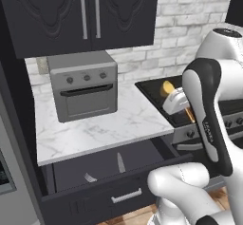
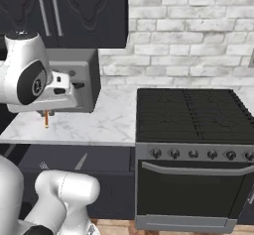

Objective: Pick up the metallic utensils from the counter and place them in the open drawer. Make sure not to pick up any wooden utensils.

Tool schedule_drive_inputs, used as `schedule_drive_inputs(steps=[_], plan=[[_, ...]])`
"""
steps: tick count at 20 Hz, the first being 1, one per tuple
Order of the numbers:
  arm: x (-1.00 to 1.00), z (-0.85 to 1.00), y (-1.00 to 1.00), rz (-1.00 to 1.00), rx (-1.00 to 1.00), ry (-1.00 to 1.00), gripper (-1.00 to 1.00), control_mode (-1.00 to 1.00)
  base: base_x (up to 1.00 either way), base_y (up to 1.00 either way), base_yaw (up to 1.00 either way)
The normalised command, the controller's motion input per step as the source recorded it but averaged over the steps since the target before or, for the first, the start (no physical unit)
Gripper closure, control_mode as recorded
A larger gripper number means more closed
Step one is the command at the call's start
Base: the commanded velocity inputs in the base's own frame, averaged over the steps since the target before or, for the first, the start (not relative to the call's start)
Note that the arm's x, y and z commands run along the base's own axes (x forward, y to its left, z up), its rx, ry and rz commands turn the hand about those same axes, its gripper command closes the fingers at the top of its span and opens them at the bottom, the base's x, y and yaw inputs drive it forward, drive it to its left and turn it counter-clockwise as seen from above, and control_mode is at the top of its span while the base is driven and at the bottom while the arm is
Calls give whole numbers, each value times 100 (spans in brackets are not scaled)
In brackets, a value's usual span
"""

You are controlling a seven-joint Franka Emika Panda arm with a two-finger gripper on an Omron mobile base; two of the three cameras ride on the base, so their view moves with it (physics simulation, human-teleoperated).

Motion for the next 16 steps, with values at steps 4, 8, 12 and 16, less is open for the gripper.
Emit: schedule_drive_inputs(steps=[4,8,12,16], plan=[[0,-67,29,5,-2,30,100,-100,0,0,0],[0,-43,25,6,-8,21,100,-100,0,0,0],[-14,-46,-3,3,-4,33,100,-100,0,0,0],[-42,-27,-23,0,0,39,100,-100,0,0,0]])
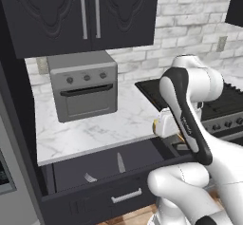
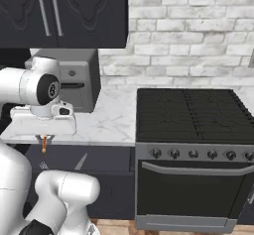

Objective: Pick up the metallic utensils from the counter and place them in the open drawer. Make sure not to pick up any wooden utensils.

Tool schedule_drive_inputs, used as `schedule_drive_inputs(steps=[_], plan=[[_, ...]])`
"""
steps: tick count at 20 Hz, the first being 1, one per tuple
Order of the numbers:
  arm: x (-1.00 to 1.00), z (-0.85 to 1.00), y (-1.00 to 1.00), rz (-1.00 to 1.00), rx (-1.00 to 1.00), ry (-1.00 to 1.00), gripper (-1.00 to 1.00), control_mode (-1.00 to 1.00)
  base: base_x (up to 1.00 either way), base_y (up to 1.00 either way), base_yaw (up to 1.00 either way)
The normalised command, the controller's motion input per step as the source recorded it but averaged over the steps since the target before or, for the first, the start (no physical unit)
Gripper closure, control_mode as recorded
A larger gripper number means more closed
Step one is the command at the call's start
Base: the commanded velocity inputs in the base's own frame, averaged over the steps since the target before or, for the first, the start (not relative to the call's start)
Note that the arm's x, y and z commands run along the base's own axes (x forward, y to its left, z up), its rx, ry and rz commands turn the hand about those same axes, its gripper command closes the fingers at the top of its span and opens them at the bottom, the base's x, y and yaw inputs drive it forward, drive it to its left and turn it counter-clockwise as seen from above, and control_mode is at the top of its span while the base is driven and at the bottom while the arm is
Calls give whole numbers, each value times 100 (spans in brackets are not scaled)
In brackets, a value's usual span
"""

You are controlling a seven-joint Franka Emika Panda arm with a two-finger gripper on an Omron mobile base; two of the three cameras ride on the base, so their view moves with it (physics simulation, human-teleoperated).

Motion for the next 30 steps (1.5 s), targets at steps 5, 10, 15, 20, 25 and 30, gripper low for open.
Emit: schedule_drive_inputs(steps=[5,10,15,20,25,30], plan=[[-26,-15,-17,0,0,28,100,-100,0,0,0],[-3,-57,-10,0,0,12,100,-100,0,0,0],[-5,-66,-17,0,0,0,100,-100,0,0,0],[-4,-19,-29,0,0,0,100,-100,0,0,0],[0,26,-20,0,0,0,100,-100,0,0,0],[47,5,-9,0,-1,4,100,-100,0,0,0]])
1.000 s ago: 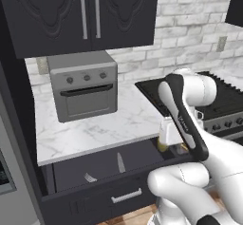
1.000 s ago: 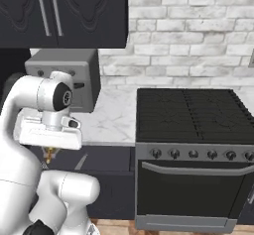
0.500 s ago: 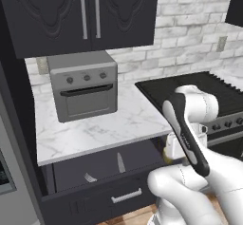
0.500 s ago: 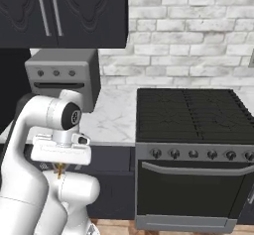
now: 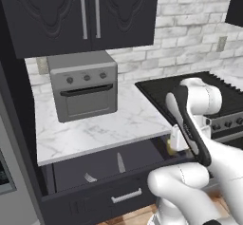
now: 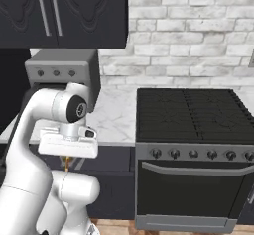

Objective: Pick up the metallic utensils from the counter and place them in the open drawer. Make sure not to pick up any wooden utensils.

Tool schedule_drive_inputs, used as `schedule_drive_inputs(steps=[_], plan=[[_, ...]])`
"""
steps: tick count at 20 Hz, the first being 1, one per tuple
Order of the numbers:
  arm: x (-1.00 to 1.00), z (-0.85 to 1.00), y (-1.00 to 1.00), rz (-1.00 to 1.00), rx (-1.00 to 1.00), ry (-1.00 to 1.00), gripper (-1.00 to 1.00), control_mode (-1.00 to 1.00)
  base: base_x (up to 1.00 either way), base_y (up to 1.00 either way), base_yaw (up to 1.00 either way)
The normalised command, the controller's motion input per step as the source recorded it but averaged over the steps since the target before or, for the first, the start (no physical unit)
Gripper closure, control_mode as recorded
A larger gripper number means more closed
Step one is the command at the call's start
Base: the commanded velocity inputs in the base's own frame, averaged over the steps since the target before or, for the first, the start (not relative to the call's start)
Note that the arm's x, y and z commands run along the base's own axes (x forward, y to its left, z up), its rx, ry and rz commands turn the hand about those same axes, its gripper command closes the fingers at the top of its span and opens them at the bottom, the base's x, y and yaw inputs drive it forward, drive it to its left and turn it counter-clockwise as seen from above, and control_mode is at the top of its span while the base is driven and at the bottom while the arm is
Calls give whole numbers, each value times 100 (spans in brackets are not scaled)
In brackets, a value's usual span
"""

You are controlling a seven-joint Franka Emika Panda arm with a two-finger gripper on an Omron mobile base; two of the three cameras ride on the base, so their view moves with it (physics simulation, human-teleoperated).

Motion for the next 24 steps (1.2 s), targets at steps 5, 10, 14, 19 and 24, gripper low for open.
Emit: schedule_drive_inputs(steps=[5,10,14,19,24], plan=[[59,-11,-1,0,0,5,100,-100,0,0,0],[3,-43,0,0,0,10,100,-100,0,0,0],[0,-35,0,0,0,7,100,-100,0,0,0],[0,-6,0,0,0,0,100,-100,0,0,0],[20,-7,0,0,0,0,100,-100,0,0,0]])
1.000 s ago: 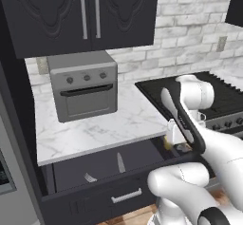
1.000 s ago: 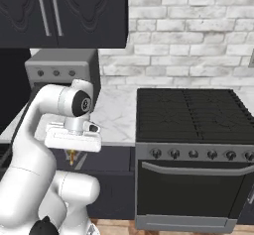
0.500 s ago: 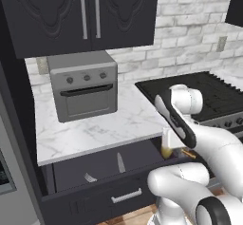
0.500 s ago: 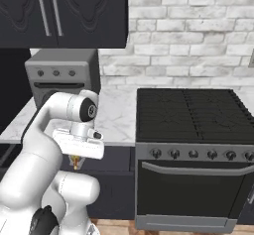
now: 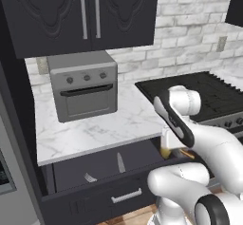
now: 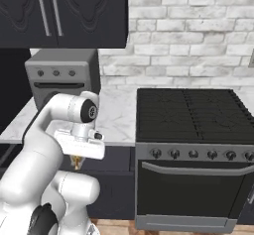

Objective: Pick up the metallic utensils from the counter and place them in the open drawer. Make sure not to pick up any wooden utensils.

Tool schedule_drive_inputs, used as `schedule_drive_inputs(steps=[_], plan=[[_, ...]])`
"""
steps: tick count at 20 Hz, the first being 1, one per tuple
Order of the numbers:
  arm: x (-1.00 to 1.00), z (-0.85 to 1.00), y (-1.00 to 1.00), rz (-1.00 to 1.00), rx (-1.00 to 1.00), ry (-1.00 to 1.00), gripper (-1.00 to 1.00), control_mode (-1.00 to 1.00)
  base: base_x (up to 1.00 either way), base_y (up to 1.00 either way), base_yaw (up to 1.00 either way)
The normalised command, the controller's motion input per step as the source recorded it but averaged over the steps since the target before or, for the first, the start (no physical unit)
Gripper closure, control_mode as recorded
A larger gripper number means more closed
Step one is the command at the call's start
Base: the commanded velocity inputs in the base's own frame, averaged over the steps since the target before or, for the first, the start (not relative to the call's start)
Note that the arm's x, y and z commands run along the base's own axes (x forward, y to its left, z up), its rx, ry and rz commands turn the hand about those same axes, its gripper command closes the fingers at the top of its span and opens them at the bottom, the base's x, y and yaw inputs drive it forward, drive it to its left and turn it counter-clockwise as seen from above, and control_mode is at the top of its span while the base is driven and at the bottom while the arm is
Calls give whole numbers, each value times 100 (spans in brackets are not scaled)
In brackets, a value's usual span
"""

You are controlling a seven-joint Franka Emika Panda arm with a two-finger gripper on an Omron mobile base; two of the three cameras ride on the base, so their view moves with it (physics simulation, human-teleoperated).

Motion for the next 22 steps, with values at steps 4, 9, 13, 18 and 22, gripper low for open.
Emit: schedule_drive_inputs(steps=[4,9,13,18,22], plan=[[33,-13,0,0,-1,0,100,-100,0,0,0],[26,-14,0,0,-1,2,100,-100,0,0,0],[7,-37,0,0,0,10,100,-100,0,0,0],[1,-36,0,0,0,3,100,-100,0,0,0],[9,-29,0,0,-1,-5,100,-100,0,0,0]])
